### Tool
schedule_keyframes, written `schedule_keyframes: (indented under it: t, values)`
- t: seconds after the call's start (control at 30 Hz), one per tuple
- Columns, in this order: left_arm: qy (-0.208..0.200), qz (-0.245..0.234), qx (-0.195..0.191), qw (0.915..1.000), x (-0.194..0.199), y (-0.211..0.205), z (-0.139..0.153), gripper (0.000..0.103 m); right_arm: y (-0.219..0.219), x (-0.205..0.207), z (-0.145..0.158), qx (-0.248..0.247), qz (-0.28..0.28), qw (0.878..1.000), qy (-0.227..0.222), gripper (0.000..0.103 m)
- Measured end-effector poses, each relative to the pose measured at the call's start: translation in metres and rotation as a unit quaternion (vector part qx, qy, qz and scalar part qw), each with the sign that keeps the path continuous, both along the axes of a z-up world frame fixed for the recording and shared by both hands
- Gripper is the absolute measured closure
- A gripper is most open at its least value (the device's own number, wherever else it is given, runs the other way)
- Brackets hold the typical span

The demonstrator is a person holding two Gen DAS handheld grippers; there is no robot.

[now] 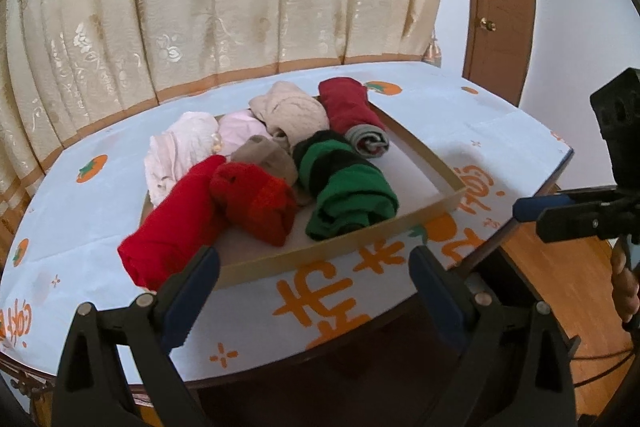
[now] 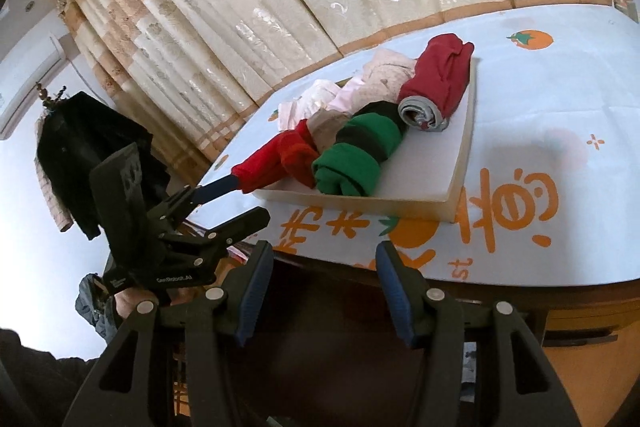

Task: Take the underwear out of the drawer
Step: 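Withdraw both open tools and lower them into the drawer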

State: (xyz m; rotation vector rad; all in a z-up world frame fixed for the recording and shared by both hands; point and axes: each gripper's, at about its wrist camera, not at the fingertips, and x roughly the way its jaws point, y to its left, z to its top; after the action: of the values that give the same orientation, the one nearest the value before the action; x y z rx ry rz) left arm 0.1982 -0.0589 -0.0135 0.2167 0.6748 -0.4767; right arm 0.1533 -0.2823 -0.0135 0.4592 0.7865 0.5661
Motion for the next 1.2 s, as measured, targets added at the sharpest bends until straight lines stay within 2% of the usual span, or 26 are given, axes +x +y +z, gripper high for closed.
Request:
schedule_keyframes:
  t: [0.27, 0.57, 0.73, 0.87, 0.97, 1.1, 1.2]
  values:
    - [0.006, -0.022, 0.012, 0.9997, -0.019, 0.012, -0.014, 0.006, -0.011, -0.017, -0.019, -0.012, -0.015, 1.000, 0.018, 0.047]
    - [0.049, -0.056, 0.048, 0.9961, -0.042, 0.026, -0.050, 0.007, -0.024, -0.031, -0.056, -0.042, -0.051, 0.996, 0.062, 0.047]
    - [0.107, -0.084, 0.061, 0.9889, -0.053, 0.019, -0.082, 0.007, -0.029, -0.036, -0.077, -0.035, -0.058, 0.993, 0.101, 0.047]
    - [0.139, -0.101, 0.084, 0.9815, -0.062, 0.004, -0.104, 0.007, -0.020, -0.037, -0.094, -0.078, -0.057, 0.984, 0.147, 0.047]
    - [0.158, -0.106, 0.111, 0.9755, -0.066, -0.004, -0.119, 0.007, -0.012, -0.036, -0.111, -0.120, -0.054, 0.974, 0.187, 0.047]
    - [0.162, -0.091, 0.136, 0.9731, -0.064, -0.005, -0.130, 0.007, -0.005, -0.034, -0.122, -0.139, -0.045, 0.968, 0.203, 0.047]
    - [0.133, -0.092, 0.171, 0.9720, -0.063, -0.013, -0.132, 0.007, -0.006, -0.031, -0.128, -0.155, -0.056, 0.963, 0.213, 0.047]
